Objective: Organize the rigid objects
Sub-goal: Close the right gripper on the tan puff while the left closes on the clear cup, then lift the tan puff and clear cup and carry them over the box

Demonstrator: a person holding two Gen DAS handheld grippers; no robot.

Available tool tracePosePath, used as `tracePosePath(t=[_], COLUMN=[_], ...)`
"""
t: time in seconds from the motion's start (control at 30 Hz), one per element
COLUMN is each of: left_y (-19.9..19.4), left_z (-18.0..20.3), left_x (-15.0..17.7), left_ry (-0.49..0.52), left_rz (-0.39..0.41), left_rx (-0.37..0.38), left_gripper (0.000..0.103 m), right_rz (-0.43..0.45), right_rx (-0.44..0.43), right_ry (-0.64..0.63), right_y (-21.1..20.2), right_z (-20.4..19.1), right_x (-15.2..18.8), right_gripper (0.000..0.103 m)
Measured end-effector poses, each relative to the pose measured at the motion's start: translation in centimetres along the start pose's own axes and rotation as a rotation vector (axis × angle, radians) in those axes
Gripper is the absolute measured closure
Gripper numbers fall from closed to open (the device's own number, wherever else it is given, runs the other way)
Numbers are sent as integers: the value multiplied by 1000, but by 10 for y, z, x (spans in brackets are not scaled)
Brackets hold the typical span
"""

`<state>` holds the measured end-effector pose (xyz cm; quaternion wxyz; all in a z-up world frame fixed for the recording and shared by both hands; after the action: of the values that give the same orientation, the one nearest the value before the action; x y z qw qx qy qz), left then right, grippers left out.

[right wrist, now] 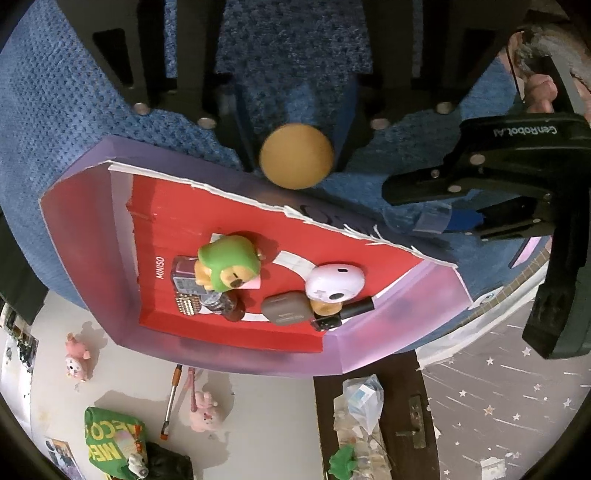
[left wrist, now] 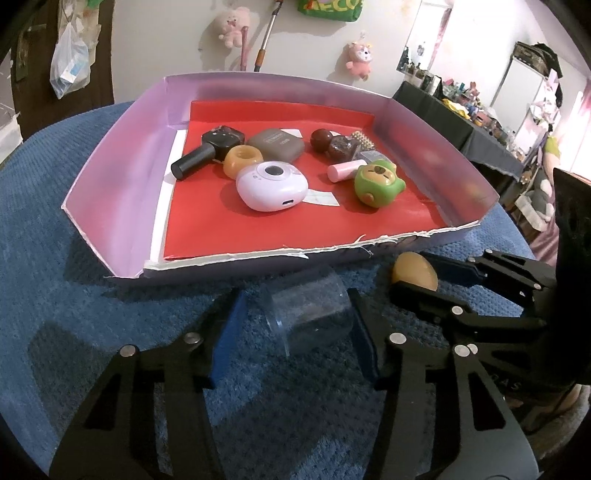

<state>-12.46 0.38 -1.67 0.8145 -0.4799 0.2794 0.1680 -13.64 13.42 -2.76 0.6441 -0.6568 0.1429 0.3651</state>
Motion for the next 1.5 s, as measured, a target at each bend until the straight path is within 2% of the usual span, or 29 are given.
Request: tracePosePath(t=[0.03, 0.6, 1.5], left_y=[0, -5, -24], left_z=[1, 3, 9], left_x=[0, 3, 7], left_ry=[0, 8, 19], left_rz=[0, 5, 28], left_rx=[7, 7, 30], left_gripper=[60, 68, 69], right_rz=[0, 4, 14], right_rx=[3, -17, -67], right_ry=[-2, 22, 31], right_y=[0, -7, -21], right_z=[-1, 1, -4], right_x=[0, 2, 2], right_gripper=[63, 63, 63])
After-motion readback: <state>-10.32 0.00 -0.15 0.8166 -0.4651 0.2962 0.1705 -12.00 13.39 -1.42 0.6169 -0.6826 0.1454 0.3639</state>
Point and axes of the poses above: each gripper's, at about its wrist camera, not at the fingertips, and y roughly the way its jaws point, z to its right, x to its underside, the point moved 3 cm from there along y, roughly the way its jaws point, and after that the axes turned 14 degrees about x, right-handed, at the moved point
